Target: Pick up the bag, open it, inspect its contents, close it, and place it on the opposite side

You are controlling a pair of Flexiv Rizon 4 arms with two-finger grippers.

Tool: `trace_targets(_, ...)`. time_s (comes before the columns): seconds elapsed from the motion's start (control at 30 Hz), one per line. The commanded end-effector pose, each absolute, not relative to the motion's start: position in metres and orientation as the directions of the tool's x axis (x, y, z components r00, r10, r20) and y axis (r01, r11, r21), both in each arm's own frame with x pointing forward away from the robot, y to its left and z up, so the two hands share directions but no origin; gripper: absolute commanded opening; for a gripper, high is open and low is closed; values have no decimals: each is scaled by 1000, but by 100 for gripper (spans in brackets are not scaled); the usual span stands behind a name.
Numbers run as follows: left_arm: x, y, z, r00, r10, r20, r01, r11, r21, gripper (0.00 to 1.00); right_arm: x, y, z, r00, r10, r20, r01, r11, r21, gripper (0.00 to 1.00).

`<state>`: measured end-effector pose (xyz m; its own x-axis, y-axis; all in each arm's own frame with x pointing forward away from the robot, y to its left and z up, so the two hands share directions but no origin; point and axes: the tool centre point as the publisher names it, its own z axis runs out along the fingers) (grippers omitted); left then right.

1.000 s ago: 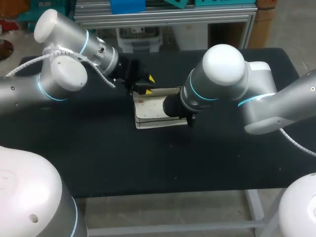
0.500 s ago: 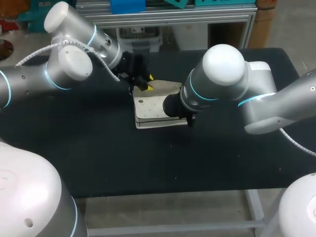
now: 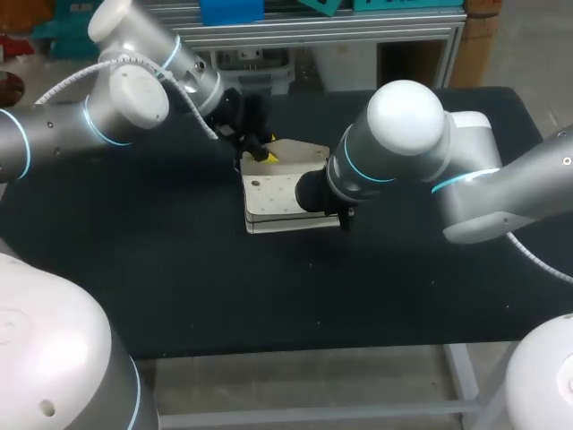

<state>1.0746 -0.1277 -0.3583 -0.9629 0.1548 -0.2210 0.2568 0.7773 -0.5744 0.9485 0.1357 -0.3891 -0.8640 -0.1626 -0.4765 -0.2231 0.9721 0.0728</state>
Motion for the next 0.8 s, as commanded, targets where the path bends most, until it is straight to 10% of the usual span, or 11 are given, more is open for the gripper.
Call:
trace_targets(0.03, 1079, -130, -362, -965, 158, -208, 251, 783, -569, 29, 948, 136, -394, -862, -161, -481, -222, 972, 72, 0)
trace_targets(0.2, 1080, -130, -363, -968, 147, -201, 238, 781, -577, 0, 948, 136, -394, -862, -161, -481, -222, 972, 72, 0)
trace_targets(0.63, 1073, -124, -343, -972, 118, -206, 222, 756, -616, 0, 949, 136, -392, -873, -159, -462, -226, 970, 92, 0)
trace_targets(0.7, 1069, -124, -339, -970, 112, -218, 225, 759, -611, 0, 950, 137, -388, -885, -167, -435, -239, 964, 115, 46)
trace_targets(0.73, 1067, -125, -337, -968, 109, -226, 227, 760, -608, 0, 951, 138, -386, -892, -167, -420, -239, 963, 124, 100)
trace_targets(0.8, 1063, -125, -332, -966, 97, -239, 226, 764, -605, 0, 951, 138, -379, -894, -164, -418, -242, 960, 140, 100)
